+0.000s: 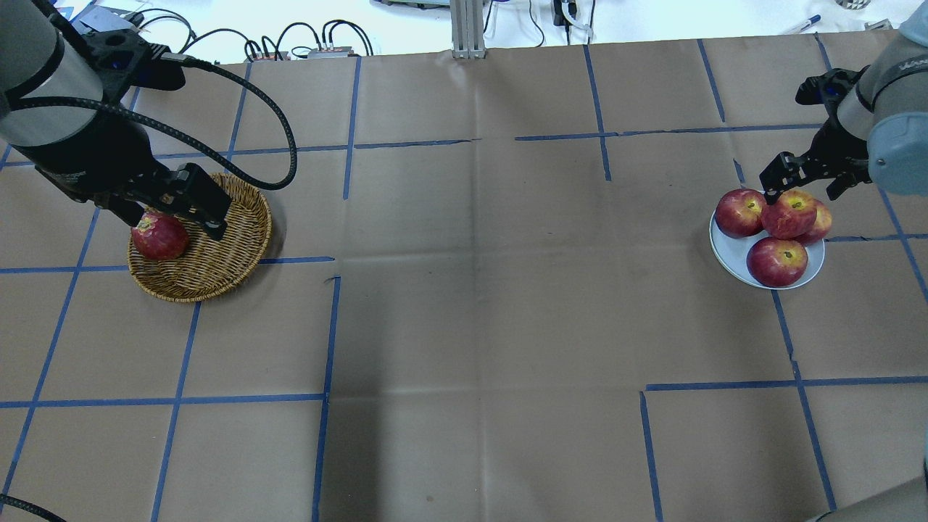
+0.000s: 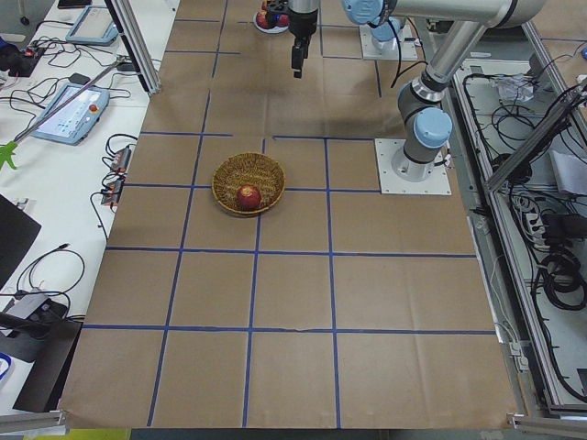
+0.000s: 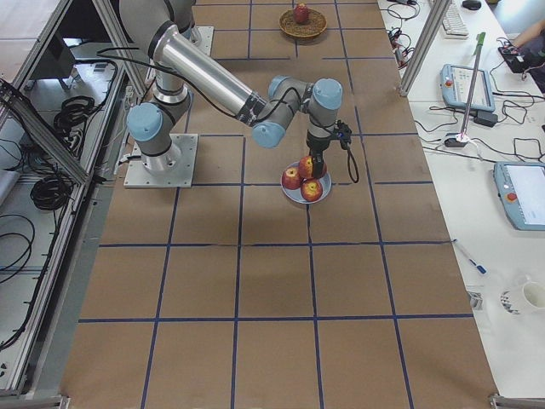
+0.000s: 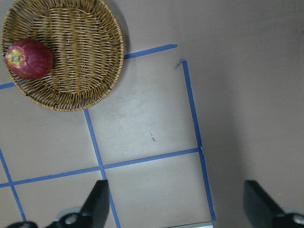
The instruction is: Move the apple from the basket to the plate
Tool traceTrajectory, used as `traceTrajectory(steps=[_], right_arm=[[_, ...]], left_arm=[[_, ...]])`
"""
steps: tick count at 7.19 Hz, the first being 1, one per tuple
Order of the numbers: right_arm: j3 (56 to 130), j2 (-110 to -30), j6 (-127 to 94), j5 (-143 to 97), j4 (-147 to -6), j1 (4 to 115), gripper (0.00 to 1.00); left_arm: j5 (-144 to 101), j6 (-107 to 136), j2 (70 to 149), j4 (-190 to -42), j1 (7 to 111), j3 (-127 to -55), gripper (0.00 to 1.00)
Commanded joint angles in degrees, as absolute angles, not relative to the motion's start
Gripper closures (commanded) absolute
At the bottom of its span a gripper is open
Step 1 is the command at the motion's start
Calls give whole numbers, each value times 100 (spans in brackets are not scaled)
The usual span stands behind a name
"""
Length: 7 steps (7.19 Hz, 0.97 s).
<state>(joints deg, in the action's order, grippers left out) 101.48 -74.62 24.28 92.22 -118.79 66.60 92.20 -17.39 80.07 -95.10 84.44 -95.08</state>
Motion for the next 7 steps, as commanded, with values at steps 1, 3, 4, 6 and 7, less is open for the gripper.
traceTrajectory(steps=[1, 3, 4, 6, 7], right_arm=[[9531, -7829, 2164, 9202, -11020, 6994, 0], [8644, -8024, 914, 9202, -9334, 7713, 0], [8518, -8172, 227, 9211, -8890, 8204, 0], [8578, -8594, -963, 9211, -8606, 9084, 0], [8587, -8587, -880, 9202, -8570, 9201, 0]], left_arm=[[9220, -1740, 8007, -9510, 8446, -9501, 1], [9220, -1740, 8007, -9510, 8446, -9501, 1], [9220, -1740, 8007, -9510, 8446, -9501, 1], [9220, -1740, 8007, -9510, 8446, -9501, 1], [9220, -1740, 8007, -9510, 8446, -9484, 1]])
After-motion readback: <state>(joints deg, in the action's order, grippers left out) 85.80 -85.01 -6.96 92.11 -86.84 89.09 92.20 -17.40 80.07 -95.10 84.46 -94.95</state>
